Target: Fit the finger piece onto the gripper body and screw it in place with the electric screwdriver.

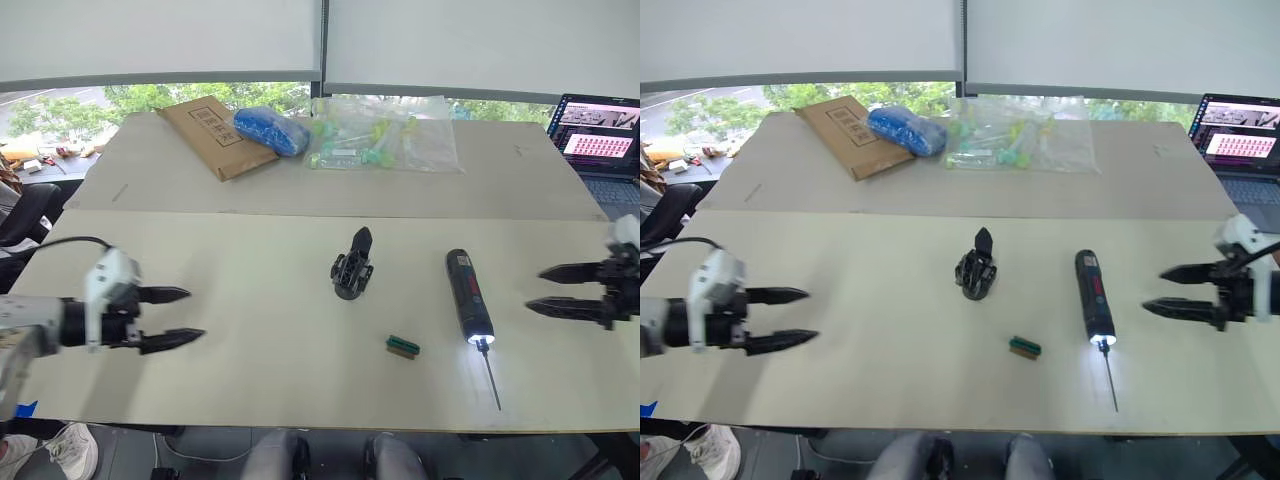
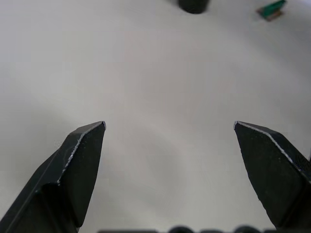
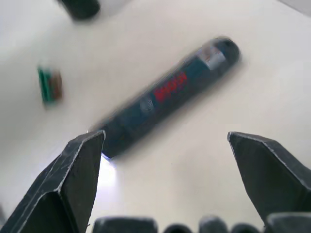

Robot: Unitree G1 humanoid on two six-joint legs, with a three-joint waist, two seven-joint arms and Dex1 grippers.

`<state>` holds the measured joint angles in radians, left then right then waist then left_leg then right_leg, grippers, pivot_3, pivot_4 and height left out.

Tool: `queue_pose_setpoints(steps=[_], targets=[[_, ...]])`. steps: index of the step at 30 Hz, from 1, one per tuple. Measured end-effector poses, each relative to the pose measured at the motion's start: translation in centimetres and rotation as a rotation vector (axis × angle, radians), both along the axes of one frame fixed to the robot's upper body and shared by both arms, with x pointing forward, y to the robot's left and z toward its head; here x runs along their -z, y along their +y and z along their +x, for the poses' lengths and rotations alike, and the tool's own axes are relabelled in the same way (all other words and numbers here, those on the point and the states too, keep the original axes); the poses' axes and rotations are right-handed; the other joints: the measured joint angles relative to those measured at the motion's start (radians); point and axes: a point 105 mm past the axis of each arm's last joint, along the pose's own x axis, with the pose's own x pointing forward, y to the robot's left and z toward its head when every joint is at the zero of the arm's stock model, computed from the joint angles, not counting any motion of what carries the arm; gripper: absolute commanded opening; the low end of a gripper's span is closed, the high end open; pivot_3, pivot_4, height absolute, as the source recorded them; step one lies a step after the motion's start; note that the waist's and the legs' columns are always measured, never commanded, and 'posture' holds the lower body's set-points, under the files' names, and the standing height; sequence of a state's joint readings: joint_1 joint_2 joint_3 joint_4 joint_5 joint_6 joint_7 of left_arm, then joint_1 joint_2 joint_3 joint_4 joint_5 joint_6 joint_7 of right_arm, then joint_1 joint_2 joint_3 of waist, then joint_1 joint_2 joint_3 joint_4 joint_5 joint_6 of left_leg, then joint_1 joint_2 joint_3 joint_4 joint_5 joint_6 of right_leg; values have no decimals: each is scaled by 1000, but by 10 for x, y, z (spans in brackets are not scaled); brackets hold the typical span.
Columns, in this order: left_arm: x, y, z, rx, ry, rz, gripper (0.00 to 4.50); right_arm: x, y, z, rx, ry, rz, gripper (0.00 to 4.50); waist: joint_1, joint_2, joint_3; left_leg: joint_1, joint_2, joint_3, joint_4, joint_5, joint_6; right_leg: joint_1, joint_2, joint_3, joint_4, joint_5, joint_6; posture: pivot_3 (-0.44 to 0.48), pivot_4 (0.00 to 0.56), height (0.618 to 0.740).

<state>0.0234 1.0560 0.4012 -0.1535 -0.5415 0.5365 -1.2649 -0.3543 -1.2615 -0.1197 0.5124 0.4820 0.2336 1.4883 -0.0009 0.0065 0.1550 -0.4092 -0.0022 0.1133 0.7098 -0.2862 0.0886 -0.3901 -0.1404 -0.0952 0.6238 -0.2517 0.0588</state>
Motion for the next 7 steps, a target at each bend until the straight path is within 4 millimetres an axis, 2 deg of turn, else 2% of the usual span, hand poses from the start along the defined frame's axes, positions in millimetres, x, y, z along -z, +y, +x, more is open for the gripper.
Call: queue_pose_setpoints(steps=[4, 7], targets=[[11, 7, -6, -17, 13, 26, 4500, -3, -16, 5, 29, -71, -17, 4467, -13, 1, 1, 3, 1, 0, -1, -1, -1, 1, -1, 1, 1, -1, -1, 0, 150, 740], [12, 5, -4, -16, -17, 22, 4500, -2, -16, 7, 24, -85, -12, 4467, -14, 1, 1, 3, 1, 0, -1, -1, -2, 0, -3, 1, 2, -1, -2, 0, 150, 740]])
